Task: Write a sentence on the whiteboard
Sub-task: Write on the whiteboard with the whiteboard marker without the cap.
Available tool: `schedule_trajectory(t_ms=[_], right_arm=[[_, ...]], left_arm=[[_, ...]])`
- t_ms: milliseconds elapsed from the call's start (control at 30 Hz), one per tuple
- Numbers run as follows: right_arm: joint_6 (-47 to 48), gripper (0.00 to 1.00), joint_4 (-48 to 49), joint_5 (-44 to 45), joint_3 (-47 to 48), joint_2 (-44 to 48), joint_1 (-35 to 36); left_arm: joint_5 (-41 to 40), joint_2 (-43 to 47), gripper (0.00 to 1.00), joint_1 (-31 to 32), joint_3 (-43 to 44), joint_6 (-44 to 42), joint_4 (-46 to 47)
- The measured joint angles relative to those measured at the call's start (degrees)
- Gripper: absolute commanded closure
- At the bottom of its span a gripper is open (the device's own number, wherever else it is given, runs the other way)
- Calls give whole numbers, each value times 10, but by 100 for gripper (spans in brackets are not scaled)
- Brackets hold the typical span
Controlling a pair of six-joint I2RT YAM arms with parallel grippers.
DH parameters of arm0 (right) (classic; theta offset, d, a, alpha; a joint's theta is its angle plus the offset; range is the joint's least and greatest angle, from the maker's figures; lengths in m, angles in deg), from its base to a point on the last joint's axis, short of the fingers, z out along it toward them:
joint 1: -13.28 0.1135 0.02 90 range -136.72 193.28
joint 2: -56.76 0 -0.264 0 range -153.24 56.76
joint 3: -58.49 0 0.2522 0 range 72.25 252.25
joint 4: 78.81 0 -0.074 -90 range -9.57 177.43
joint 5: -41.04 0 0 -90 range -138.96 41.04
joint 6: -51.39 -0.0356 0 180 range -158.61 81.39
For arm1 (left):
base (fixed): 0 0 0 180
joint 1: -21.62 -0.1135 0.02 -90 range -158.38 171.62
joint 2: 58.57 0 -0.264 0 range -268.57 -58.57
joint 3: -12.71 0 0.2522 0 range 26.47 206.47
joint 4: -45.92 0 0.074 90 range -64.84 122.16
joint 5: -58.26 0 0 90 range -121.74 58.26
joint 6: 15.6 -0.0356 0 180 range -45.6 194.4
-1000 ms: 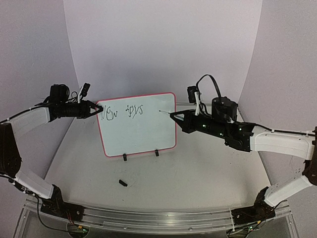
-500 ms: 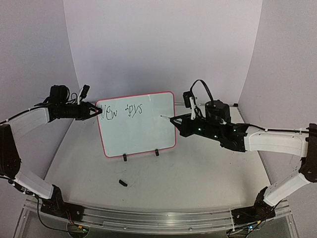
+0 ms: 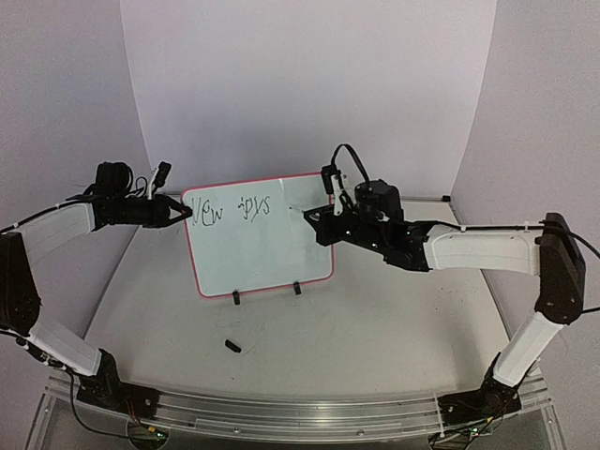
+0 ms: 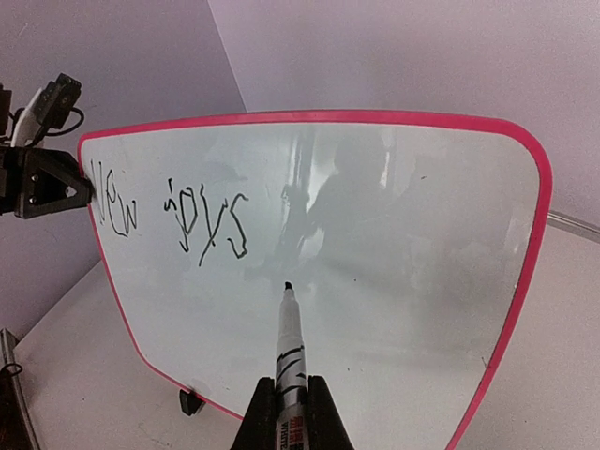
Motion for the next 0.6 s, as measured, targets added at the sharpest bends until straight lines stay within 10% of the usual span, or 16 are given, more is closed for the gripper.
schedule_trajectory(t_ms=[600], right_arm=[[7,100,28,37,49,-56,0]], left_arm=[[-15,0,85,0,0,-36,-5]])
